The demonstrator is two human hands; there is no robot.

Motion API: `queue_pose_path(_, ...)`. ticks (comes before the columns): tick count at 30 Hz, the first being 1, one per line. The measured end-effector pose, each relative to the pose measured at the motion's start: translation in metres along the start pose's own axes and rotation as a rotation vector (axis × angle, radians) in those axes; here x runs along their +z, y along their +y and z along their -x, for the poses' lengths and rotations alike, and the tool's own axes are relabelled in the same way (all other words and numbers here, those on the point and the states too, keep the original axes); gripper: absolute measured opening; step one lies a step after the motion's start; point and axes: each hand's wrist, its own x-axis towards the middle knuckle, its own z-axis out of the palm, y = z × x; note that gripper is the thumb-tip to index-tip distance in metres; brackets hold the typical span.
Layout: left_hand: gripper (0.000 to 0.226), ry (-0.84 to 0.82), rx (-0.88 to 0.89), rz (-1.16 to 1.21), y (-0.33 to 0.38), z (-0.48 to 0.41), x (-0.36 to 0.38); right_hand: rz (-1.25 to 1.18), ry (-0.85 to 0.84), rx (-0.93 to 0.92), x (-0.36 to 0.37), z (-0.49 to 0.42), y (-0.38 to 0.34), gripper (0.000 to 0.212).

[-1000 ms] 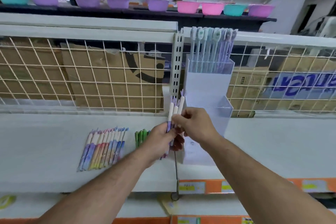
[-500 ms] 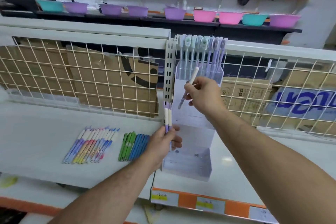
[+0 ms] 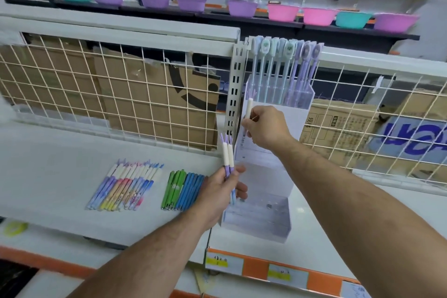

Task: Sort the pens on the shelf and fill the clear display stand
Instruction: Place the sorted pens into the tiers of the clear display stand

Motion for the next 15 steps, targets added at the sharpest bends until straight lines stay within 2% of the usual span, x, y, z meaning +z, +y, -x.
queue_pose_path(15, 0.020, -0.037, 0.035, 0.027, -0.0022, -0.0027, -0.0023, 0.142, 0.011, -0.011, 0.0033, 0.0035, 0.0011, 0.020)
